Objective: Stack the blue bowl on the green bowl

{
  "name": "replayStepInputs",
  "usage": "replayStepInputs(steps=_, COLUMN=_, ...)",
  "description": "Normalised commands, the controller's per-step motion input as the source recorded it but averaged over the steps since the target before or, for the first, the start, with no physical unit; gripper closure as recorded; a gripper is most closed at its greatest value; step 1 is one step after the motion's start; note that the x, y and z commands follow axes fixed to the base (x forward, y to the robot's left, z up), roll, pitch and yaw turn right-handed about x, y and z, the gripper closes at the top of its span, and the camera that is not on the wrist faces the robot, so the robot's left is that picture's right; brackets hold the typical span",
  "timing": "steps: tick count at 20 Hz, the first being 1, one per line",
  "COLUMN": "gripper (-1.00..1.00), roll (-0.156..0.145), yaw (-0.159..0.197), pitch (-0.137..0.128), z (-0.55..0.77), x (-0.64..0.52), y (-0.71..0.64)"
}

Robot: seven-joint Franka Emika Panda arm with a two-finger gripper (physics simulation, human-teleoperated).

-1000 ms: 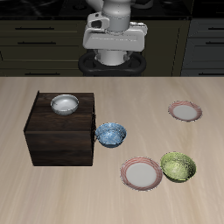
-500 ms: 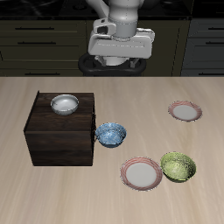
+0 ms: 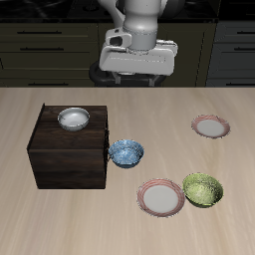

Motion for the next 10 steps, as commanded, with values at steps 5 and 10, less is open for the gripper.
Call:
replayStepInputs(steps=5, gripper=-1.0, roll=-0.033, yaw=-0.027, pitch=0.002, z=-0.21, x=0.26, y=0.07)
replayStepInputs(steps=10, gripper=-1.0, roll=-0.016, yaw=-0.002, pitch=0.008, z=-0.23, x=0.14, y=0.14)
